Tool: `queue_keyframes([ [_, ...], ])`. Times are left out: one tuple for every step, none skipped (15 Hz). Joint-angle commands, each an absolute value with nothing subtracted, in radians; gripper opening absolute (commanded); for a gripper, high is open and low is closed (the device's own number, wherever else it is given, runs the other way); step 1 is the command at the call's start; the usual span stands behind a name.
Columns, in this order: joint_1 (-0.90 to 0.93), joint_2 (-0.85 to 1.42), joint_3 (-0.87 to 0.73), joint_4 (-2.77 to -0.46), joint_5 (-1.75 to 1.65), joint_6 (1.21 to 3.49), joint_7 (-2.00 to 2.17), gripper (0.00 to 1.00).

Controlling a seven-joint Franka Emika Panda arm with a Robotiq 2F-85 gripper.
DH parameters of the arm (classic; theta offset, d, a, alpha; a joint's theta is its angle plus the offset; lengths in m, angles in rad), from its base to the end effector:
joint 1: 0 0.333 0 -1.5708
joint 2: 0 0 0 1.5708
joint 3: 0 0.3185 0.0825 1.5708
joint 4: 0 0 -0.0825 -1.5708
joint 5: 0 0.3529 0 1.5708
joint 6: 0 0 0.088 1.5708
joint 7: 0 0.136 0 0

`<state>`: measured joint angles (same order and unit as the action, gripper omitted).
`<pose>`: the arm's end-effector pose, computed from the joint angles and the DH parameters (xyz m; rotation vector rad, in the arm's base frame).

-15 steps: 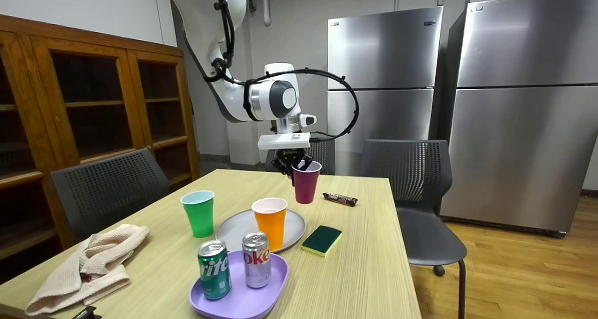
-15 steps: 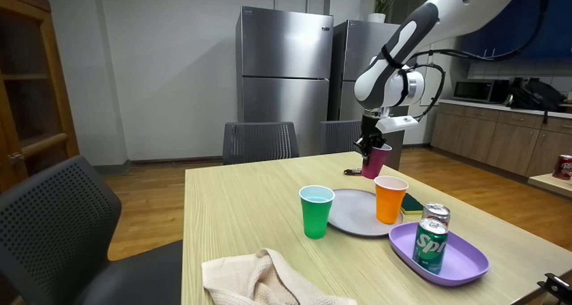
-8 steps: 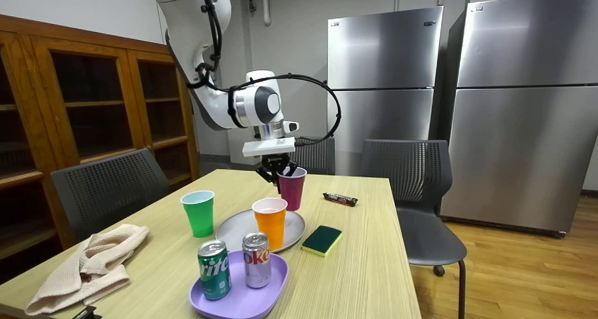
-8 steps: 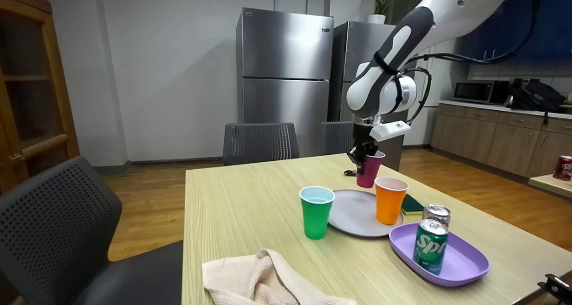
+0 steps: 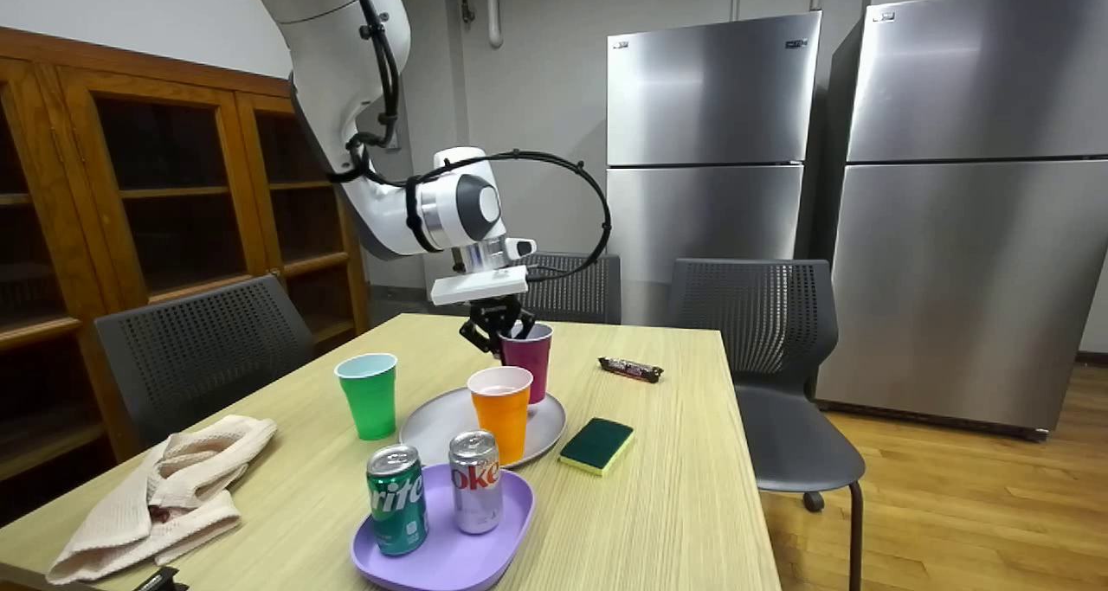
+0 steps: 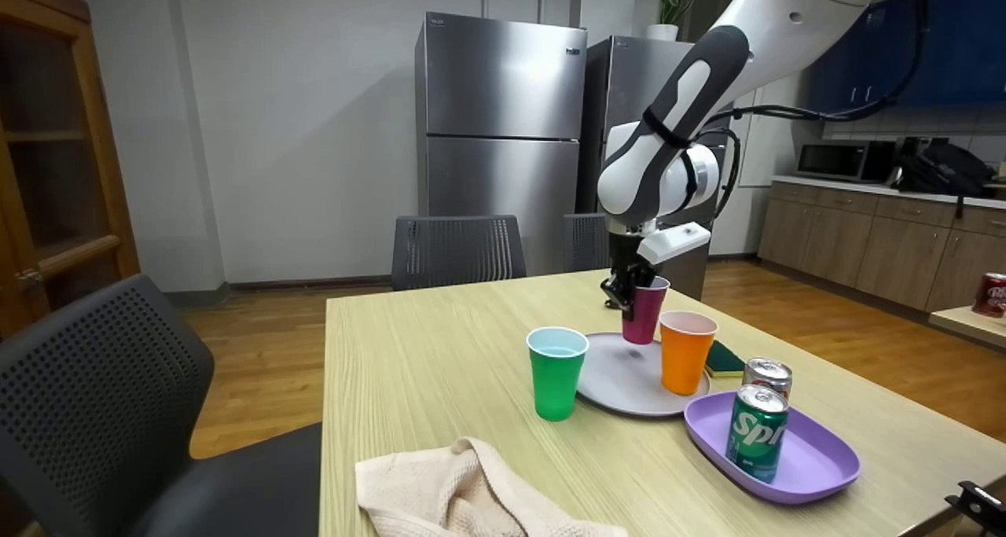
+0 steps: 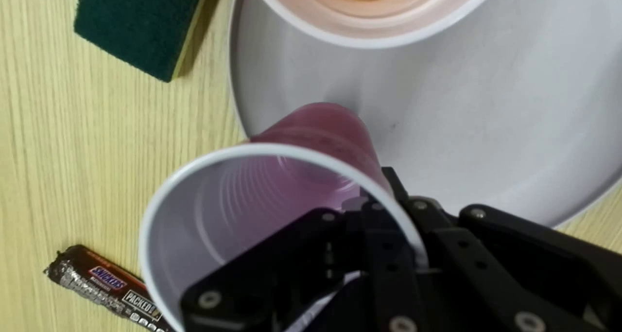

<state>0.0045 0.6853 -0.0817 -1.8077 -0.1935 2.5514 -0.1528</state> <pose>0.6388 -0.0467 0.1667 2.9484 0.3757 0.0568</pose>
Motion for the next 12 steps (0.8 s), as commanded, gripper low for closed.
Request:
queue_keyframes([
  [0.027,0.703,-0.100,-1.797,-0.219,2.543,-0.095,0.00],
  [0.026,0.707,-0.099,-1.795,-0.215,2.540,-0.093,0.00],
  [0.027,0.711,-0.100,-1.794,-0.215,2.539,-0.089,0.00],
  [0.026,0.714,-0.098,-1.792,-0.213,2.538,-0.088,0.00],
  [0.025,0.717,-0.098,-1.791,-0.212,2.537,-0.087,0.00],
  [0.025,0.719,-0.098,-1.791,-0.212,2.536,-0.086,0.00],
  [0.026,0.721,-0.099,-1.790,-0.212,2.535,-0.085,0.00],
  [0.027,0.723,-0.100,-1.789,-0.213,2.534,-0.084,0.00],
  [0.028,0.723,-0.101,-1.789,-0.214,2.533,-0.083,0.00],
  [0.027,0.722,-0.101,-1.788,-0.214,2.528,-0.085,0.27],
  [0.026,0.719,-0.100,-1.789,-0.213,2.527,-0.087,0.28],
  [0.023,0.714,-0.098,-1.792,-0.211,2.529,-0.090,0.34],
])
